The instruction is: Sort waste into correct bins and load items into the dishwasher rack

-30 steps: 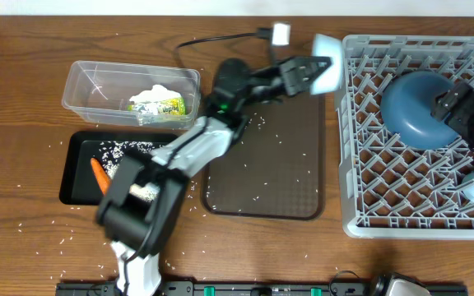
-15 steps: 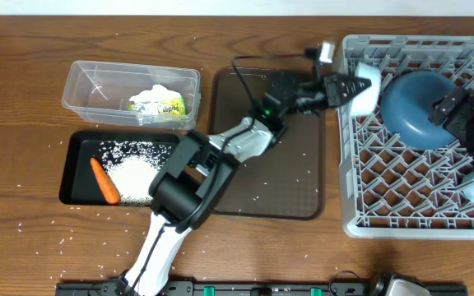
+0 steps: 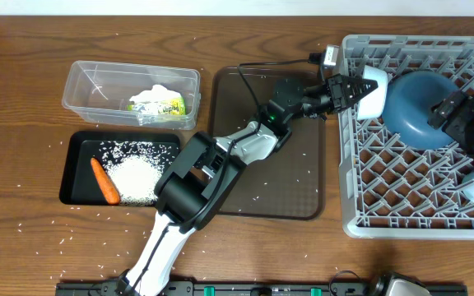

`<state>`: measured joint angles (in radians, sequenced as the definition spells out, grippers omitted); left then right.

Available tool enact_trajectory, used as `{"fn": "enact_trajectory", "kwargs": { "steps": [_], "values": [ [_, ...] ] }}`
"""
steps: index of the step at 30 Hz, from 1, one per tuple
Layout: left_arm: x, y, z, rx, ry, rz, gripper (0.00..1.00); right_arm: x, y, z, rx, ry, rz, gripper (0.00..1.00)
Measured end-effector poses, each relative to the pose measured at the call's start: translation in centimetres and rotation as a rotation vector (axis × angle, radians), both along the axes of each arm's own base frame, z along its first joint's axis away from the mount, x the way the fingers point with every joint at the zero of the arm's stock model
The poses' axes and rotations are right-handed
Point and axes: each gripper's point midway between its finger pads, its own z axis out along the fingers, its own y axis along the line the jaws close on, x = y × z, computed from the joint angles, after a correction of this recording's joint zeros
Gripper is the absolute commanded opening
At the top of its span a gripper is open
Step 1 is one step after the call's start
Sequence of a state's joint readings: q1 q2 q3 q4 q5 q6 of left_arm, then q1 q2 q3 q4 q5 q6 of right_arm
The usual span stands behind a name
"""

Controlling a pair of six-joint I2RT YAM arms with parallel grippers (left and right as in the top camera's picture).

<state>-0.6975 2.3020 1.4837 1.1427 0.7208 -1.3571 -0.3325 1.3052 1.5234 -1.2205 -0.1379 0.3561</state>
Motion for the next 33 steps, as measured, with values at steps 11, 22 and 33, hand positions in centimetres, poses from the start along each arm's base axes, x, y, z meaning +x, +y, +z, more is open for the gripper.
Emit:
{"fn": "enact_trajectory", "kwargs": {
  "steps": [11,22,33],
  "values": [
    [0.4,-0.3,-2.4,0.075,0.097,0.003,0.08,-0.1,0.0,0.0,0.001,0.003,0.000,0.91],
    [1.4,0.6,-3.3,0.103,0.114,0.011,0.64,-0.1,0.0,-0.1,-0.002,0.004,-0.002,0.92],
    [4.3,4.7,-3.4,0.127,0.032,0.022,0.98,-0.1,-0.2,-0.1,-0.009,0.006,-0.007,0.92]
  ]
}}
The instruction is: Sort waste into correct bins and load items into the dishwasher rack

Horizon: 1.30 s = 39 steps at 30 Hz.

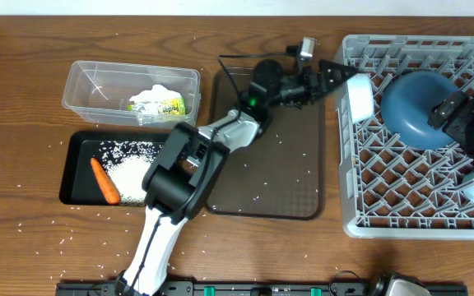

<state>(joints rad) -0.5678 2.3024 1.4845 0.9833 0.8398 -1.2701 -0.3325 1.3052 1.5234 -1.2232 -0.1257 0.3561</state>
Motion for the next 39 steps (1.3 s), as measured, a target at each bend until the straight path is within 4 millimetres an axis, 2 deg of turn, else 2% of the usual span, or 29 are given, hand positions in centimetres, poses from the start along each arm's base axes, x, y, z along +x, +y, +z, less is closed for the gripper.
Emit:
{"fn": "enact_trajectory", "kwargs": {
  "steps": [5,9,14,17,20,23,25,30,31,34,39],
  "values": [
    [1.6,2.5,-0.1,0.008,-0.015,0.007,0.98,0.0,0.0,0.0,-0.002,0.001,-0.001,0.91],
    [3.2,5.2,-1.0,0.036,0.014,0.018,0.98,0.2,0.6,0.1,0.026,-0.013,0.029,0.90],
    [4.7,9.0,-2.2,0.143,0.099,0.058,0.98,0.8,1.9,0.6,0.067,-0.051,0.096,0.92],
    [4.4,11.7,-1.8,0.274,0.158,0.110,0.98,0.9,2.7,1.2,0.086,-0.081,0.141,0.90],
    [2.8,14.6,0.5,0.418,0.147,0.178,0.98,1.0,3.9,2.0,0.110,-0.124,0.214,0.88],
    [0.6,18.0,4.3,0.541,0.066,0.238,0.98,0.9,5.5,2.7,0.118,-0.158,0.300,0.89],
    [-1.2,20.8,6.0,0.637,0.039,0.287,0.98,0.8,6.7,3.3,0.107,-0.181,0.364,0.98],
    [-5.5,30.6,9.3,0.935,-0.020,0.505,0.98,0.5,9.8,6.0,0.040,-0.302,0.522,0.99],
    [-6.6,32.6,10.6,0.995,-0.055,0.559,0.98,0.2,10.4,6.9,0.020,-0.339,0.549,0.99],
    [-10.0,36.1,13.5,1.107,-0.139,0.661,0.98,-1.2,11.8,9.1,-0.017,-0.423,0.603,0.99],
    [-17.0,39.9,17.6,1.221,-0.244,0.805,0.98,-4.8,13.1,12.4,-0.073,-0.555,0.645,0.99]
  ]
}}
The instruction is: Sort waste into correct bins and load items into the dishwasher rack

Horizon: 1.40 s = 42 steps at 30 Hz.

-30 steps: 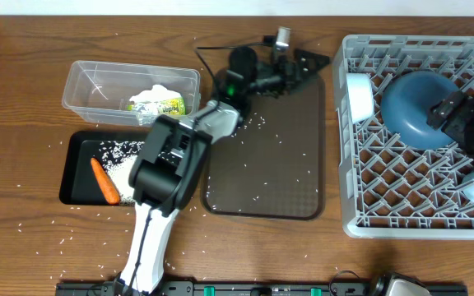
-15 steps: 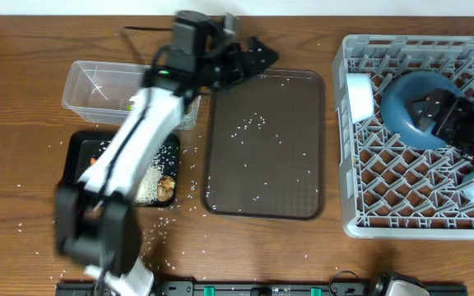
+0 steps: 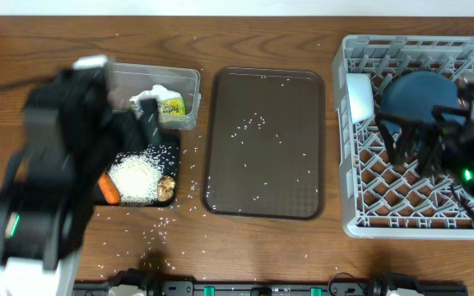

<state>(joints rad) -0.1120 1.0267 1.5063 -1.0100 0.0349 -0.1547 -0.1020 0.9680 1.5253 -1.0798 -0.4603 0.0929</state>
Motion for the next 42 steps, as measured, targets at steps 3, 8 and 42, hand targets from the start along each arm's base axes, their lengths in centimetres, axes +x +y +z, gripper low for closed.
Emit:
{"fn": "enact_trajectory", "kwargs": {
  "steps": [3,8,42],
  "values": [
    [-3.2,1.7,1.1,0.053,-0.039,0.054,0.98,-1.9,0.1,1.2,-0.010,-0.057,-0.002,0.99],
    [-6.6,3.4,1.1,0.108,-0.039,0.111,0.98,-4.3,0.4,1.6,-0.015,-0.075,0.000,0.99],
    [-6.8,4.1,1.3,0.131,-0.046,0.141,0.98,-5.6,-1.6,-2.0,-0.288,-0.040,0.014,0.99]
  ]
}}
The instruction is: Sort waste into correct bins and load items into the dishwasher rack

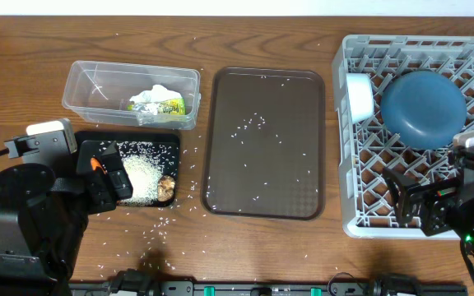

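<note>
The grey dishwasher rack [360,215] stands at the right. In it lie an upturned blue bowl [423,107] and a white cup [359,97] on its side at the left edge. A clear bin [97,82] holds a crumpled wrapper [159,102]. In front of it a black tray [151,145] holds rice [142,177], a brown scrap [166,188] and a carrot [97,164], mostly hidden. My left gripper [109,178] hangs over the tray's left end. My right gripper [401,210] is over the rack's front right. Neither shows its jaws plainly.
A brown serving tray [263,193] lies in the middle with rice grains on it. More grains are scattered over the wooden table [23,74], mostly in front of the black tray. Both arm bases sit at the front corners.
Both arms have drawn back towards the front edge: the left from above the bins to the front left, the right from beside the bowl to the rack's front right. Bowl and cup lie unmoved.
My left gripper reached across the brown tray, at the white cup on the rack's left edge. Then it was just off the cup, which lay in the rack. Later it was back over the left bins, a brown scrap now in the black tray. Both arms now sit low in front.
</note>
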`<state>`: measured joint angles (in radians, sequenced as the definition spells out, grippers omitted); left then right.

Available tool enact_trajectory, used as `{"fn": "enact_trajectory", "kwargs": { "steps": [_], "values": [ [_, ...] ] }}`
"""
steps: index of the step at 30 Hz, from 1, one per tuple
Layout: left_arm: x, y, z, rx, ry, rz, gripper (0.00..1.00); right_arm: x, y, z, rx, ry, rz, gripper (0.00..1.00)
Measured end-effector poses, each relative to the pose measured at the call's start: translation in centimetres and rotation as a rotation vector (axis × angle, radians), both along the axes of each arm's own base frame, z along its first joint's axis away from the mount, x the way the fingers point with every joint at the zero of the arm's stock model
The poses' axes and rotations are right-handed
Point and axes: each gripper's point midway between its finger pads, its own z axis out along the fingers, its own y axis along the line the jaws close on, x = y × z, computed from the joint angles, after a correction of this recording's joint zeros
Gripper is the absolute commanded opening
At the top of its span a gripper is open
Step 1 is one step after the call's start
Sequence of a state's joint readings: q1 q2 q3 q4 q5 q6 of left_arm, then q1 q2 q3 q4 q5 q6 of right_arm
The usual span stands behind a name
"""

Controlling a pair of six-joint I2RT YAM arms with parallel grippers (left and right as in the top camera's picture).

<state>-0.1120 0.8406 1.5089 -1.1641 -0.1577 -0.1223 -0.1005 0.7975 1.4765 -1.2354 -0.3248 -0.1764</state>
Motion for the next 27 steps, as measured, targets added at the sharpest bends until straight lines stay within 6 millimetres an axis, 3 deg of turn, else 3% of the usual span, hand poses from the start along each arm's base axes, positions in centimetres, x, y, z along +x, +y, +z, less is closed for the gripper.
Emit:
{"fn": "enact_trajectory", "kwargs": {
  "steps": [4,7,11,16,27],
  "values": [
    [0.0,0.0,0.0,0.000,0.001,0.000,0.98,0.4,0.0,0.4,-0.046,-0.150,0.016,0.99],
    [0.0,0.0,0.0,0.000,0.001,0.000,0.98,0.2,0.0,-1.3,-0.066,-0.207,0.021,0.99],
    [0.0,0.0,-0.1,0.002,0.003,0.002,0.98,0.0,0.0,-5.8,-0.069,-0.187,0.026,0.99],
    [0.0,0.1,-0.1,0.002,0.003,0.003,0.98,0.5,0.3,-12.7,-0.068,-0.169,0.044,0.99],
    [0.0,0.1,-0.1,0.002,0.003,0.003,0.98,2.0,2.0,-21.2,-0.067,-0.293,0.133,0.99]
  ]
}}
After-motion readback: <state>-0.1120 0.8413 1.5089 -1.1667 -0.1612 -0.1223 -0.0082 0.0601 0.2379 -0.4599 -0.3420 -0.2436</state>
